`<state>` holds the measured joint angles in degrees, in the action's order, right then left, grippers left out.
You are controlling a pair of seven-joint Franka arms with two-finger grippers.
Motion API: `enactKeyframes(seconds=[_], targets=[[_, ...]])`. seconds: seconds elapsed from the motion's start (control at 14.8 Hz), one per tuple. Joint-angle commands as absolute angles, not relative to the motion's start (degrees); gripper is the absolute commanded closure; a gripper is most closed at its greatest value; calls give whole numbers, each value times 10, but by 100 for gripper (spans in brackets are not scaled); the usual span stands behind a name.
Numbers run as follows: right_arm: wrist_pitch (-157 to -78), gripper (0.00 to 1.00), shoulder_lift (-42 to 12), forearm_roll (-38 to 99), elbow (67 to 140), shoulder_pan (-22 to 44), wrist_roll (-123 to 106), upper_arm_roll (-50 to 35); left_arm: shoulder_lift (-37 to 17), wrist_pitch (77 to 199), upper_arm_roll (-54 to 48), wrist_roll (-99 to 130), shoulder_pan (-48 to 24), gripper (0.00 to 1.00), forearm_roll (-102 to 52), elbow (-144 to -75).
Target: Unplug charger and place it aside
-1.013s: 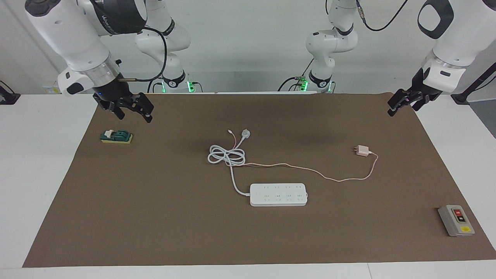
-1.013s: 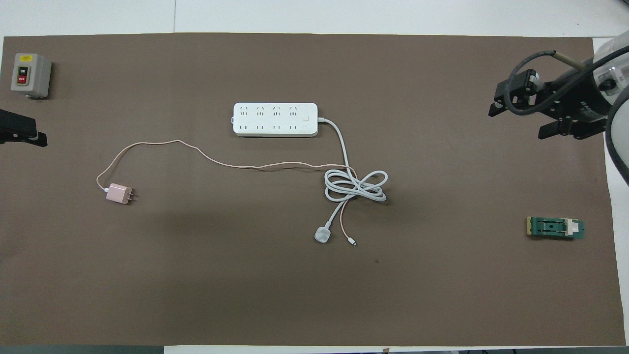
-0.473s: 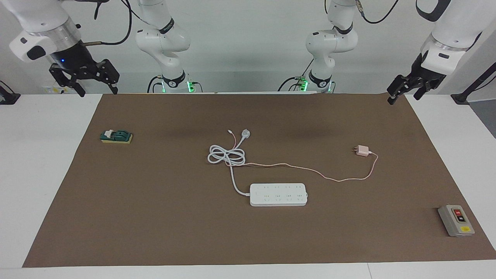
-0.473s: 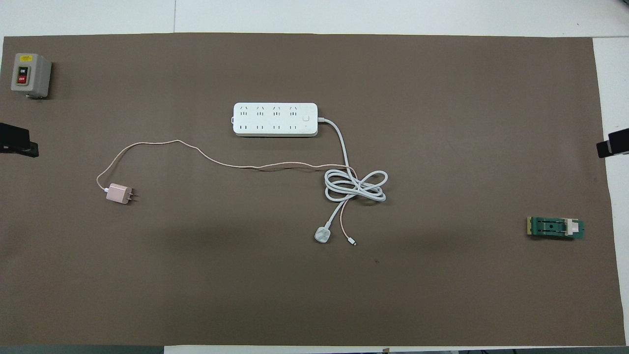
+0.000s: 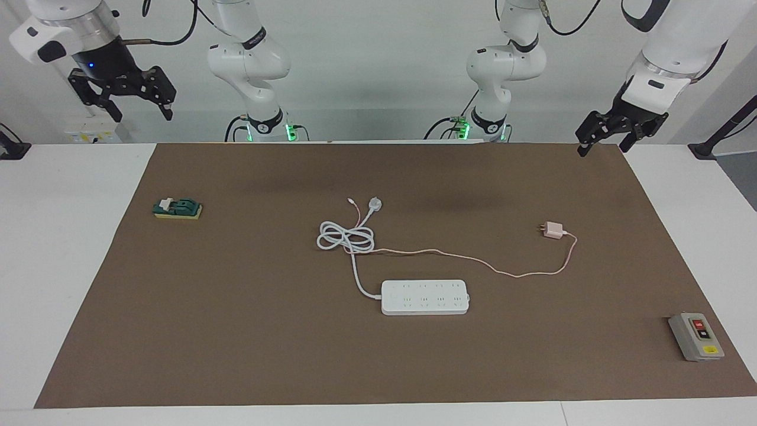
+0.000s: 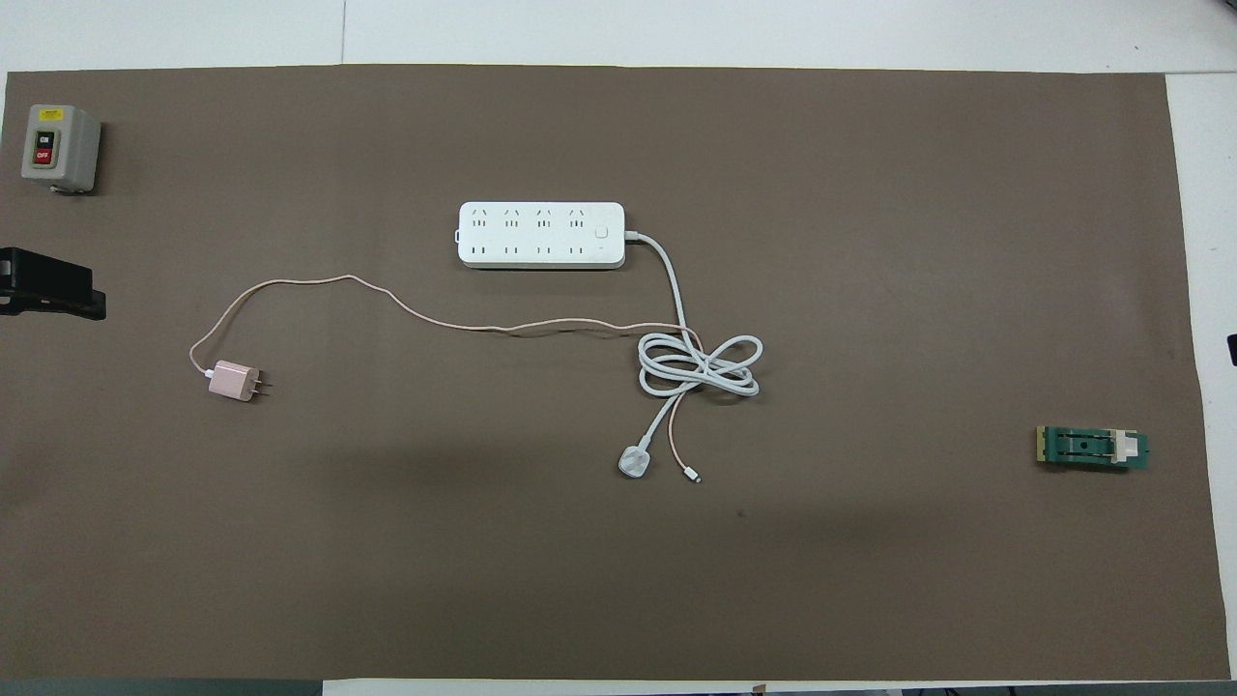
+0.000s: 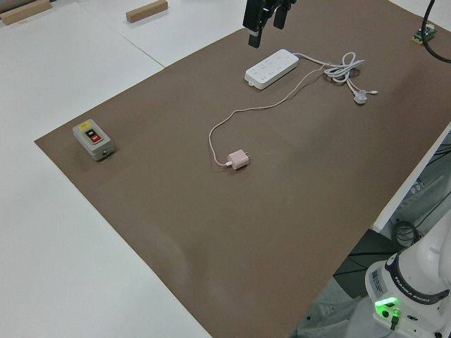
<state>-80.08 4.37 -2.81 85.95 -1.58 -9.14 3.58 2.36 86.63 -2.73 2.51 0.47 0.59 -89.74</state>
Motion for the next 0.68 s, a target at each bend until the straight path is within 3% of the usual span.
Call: enactKeyframes(seconds=[0.0,0.61], targets=[[-851,0,62,-41,910,-41,-76,7,31,876,-21,3,2,0,6,-909],[-811,0,44,-33,876,-68,-53,-25,35,870,-20,-15,1,0,1,-916]])
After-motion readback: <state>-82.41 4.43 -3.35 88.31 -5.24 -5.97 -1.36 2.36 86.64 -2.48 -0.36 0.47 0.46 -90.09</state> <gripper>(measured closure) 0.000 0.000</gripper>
